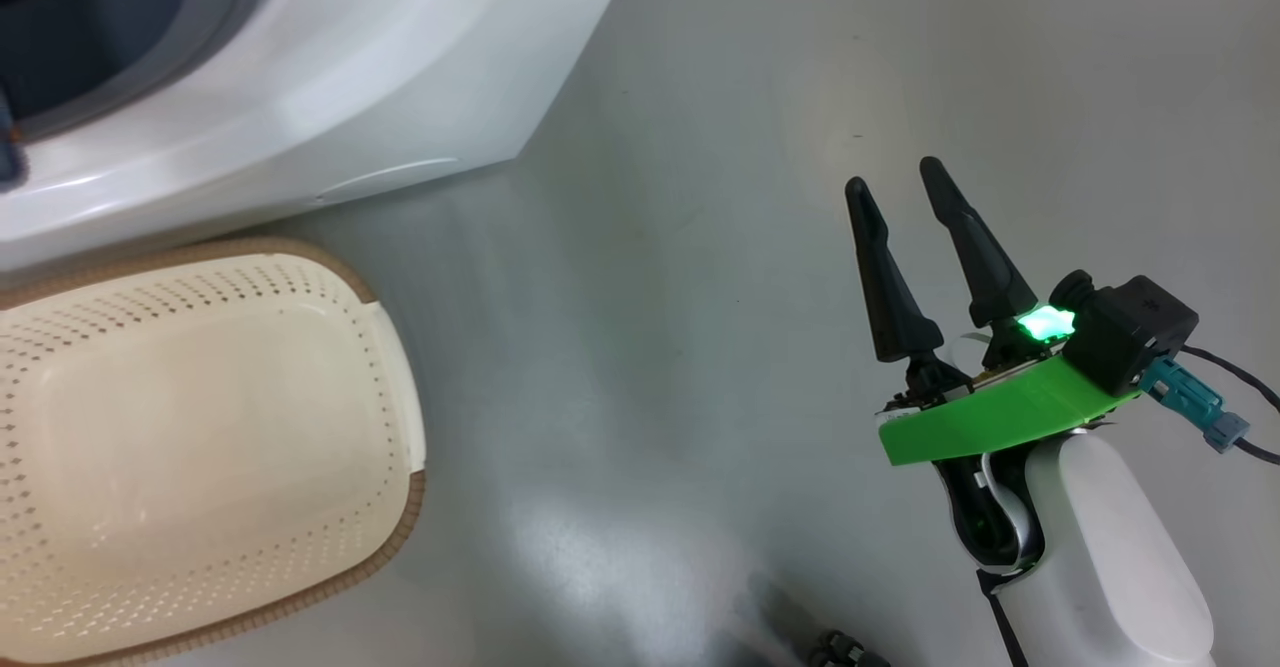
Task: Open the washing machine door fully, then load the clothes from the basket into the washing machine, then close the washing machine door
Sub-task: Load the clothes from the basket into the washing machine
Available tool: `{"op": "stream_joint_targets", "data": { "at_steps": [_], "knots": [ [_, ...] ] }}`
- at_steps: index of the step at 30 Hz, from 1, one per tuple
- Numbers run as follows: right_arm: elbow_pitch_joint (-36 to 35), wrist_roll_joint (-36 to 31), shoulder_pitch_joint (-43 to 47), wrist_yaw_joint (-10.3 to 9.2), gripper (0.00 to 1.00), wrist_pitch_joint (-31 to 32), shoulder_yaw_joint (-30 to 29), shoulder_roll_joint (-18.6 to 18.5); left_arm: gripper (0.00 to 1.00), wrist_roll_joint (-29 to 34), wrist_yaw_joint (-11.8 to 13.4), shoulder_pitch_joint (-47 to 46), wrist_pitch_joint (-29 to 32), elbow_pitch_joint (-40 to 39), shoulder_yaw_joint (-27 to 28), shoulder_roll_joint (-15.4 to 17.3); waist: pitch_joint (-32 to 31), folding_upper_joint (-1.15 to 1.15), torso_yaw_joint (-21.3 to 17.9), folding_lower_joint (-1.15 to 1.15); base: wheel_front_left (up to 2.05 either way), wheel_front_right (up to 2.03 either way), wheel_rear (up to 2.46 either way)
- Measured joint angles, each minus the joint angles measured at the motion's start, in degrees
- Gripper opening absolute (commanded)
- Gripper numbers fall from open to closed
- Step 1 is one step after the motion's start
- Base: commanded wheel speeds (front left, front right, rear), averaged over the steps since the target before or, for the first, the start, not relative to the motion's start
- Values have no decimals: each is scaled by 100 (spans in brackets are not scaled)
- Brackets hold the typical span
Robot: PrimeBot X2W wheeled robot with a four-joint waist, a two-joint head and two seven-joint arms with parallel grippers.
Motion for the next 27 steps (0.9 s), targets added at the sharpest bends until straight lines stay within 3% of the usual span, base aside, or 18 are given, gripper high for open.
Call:
{"op": "stream_joint_targets", "data": {
  "at_steps": [8, 27],
  "knots": [
    [55, -1, -58, 0, 100, 0, 5, 0, 100, 55, -21, 74, 0, 90, 37, -43, -109, 0, 130, 0, 0, 0, 0],
    [111, -73, -33, 0, 100, 0, -167, -3, 100, -26, -2, 2089, 1, -1814, 178, -149, -563, 0, 585, 0, 0, 0, 0]
  ]
}}
